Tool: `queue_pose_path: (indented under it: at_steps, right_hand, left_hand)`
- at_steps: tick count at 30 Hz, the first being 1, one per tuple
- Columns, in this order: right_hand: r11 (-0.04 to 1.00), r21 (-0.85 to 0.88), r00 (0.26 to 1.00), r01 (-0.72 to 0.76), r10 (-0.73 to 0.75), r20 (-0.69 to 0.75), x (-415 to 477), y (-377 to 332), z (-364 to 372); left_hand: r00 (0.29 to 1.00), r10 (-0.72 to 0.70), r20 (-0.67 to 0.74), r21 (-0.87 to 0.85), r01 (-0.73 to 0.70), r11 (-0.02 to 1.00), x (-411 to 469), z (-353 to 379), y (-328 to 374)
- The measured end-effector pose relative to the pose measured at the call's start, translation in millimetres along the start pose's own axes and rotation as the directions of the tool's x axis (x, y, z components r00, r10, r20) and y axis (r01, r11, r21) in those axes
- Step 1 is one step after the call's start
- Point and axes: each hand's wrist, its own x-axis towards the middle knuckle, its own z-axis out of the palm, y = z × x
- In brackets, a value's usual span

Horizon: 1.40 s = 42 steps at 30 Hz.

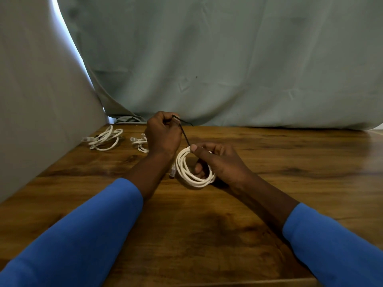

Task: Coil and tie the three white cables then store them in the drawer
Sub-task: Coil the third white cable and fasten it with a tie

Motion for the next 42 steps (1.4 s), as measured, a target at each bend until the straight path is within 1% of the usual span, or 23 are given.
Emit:
queue_pose_path:
  at_steps: [3,5,7,9,11,12,13,14,15,17,19,20,21,23,27,29,31,33,35,37,38,39,42]
  right_hand:
    - [1.0,-0.013,1.0,0.002,-0.002,0.008,-1.3,1.2,-0.6]
    - [1.0,-0.004,1.0,-0.006,0.006,0.006,-2.5,0.7,-2.0]
    - [1.0,0.011,1.0,-0.021,0.021,0.011,-1.2,0.1,-4.8]
    - [1.0,0.01,1.0,-0.026,0.026,-0.005,1.8,-0.1,-6.8]
    - [0.999,-0.034,0.998,0.006,-0.009,-0.064,6.0,2.1,-9.4]
    - [0.998,-0.062,0.994,0.023,-0.029,-0.101,8.0,3.3,-10.5]
    - [0.996,-0.082,0.99,0.029,-0.04,-0.137,9.9,4.7,-11.9]
    - [0.996,-0.084,0.985,0.026,-0.04,-0.166,12.1,6.7,-13.4]
    - [0.997,-0.068,0.982,0.02,-0.032,-0.188,13.9,8.3,-14.4]
    - [1.0,0.014,0.977,0.005,-0.002,-0.213,16.4,9.0,-15.2]
    - [0.996,0.087,0.975,-0.007,0.027,-0.221,17.2,6.8,-16.5]
    - [0.995,0.101,0.975,-0.014,0.036,-0.22,16.8,4.7,-17.4]
    - [0.994,0.108,0.975,-0.016,0.04,-0.219,16.0,2.7,-17.9]
    - [0.992,0.125,0.975,-0.013,0.04,-0.219,14.2,-0.1,-20.3]
    - [0.992,0.124,0.983,-0.019,0.041,-0.177,14.1,1.2,-23.5]
    - [0.993,0.121,0.987,-0.008,0.027,-0.157,14.0,2.0,-25.3]
    - [0.992,0.128,0.989,0.011,0.008,-0.148,13.0,1.3,-25.8]
    - [0.993,0.117,0.99,0.026,-0.009,-0.143,10.8,-0.5,-24.9]
    - [0.993,0.111,0.99,0.041,-0.026,-0.137,10.1,-0.5,-25.0]
    - [0.993,0.093,0.99,0.068,-0.055,-0.132,9.5,-1.6,-25.3]
    - [0.994,0.07,0.989,0.088,-0.079,-0.125,9.3,-1.3,-25.8]
    - [0.993,0.048,0.989,0.106,-0.1,-0.11,8.9,-1.2,-26.0]
    - [0.991,0.019,0.989,0.135,-0.133,-0.071,8.6,1.0,-26.4]
  left_hand:
    - [1.0,-0.003,0.029,0.022,0.002,1.0,-0.6,-2.7,-3.7]
    - [0.996,0.006,0.085,0.017,-0.007,1.0,-0.2,-6.5,-6.7]
    - [0.99,-0.005,0.142,-0.054,0.013,0.998,-2.0,-9.7,-4.2]
    - [0.983,-0.032,0.18,-0.171,0.063,0.983,-2.0,-12.8,3.0]
    - [0.973,-0.032,0.231,-0.258,0.092,0.962,-0.9,-15.7,10.8]
    - [0.965,0.002,0.264,-0.276,0.074,0.958,-1.2,-17.1,14.4]
    - [0.953,0.064,0.296,-0.263,0.017,0.965,-3.0,-18.7,18.2]
    - [0.931,0.152,0.332,-0.224,-0.078,0.971,-5.8,-19.6,21.3]
    - [0.892,0.251,0.377,-0.169,-0.2,0.965,-9.8,-20.1,23.9]
    - [0.772,0.404,0.49,-0.065,-0.43,0.9,-17.4,-18.0,25.3]
    - [0.653,0.475,0.589,0.003,-0.59,0.807,-22.2,-15.4,25.4]
    - [0.614,0.491,0.618,0.019,-0.637,0.771,-22.3,-14.8,24.9]
    - [0.591,0.496,0.636,0.026,-0.659,0.752,-22.4,-15.1,25.4]
    - [0.58,0.481,0.657,0.041,-0.665,0.746,-20.6,-17.0,24.7]
    - [0.592,0.388,0.706,0.079,-0.61,0.788,-18.1,-19.1,19.6]
    - [0.615,0.35,0.707,0.079,-0.56,0.825,-19.5,-17.3,15.9]
    - [0.654,0.307,0.692,0.085,-0.495,0.865,-21.9,-15.6,13.2]
    - [0.708,0.25,0.661,0.096,-0.41,0.907,-23.4,-14.0,12.0]
    - [0.759,0.148,0.634,0.102,-0.272,0.957,-25.5,-12.4,13.0]
    - [0.776,0.035,0.63,0.12,-0.141,0.983,-26.1,-12.0,12.4]
    - [0.762,-0.01,0.648,0.136,-0.102,0.985,-25.4,-12.4,10.9]
    - [0.731,-0.052,0.68,0.14,-0.06,0.988,-24.8,-13.3,9.2]
    - [0.607,-0.09,0.789,0.063,0.067,0.996,-28.4,-14.2,9.6]
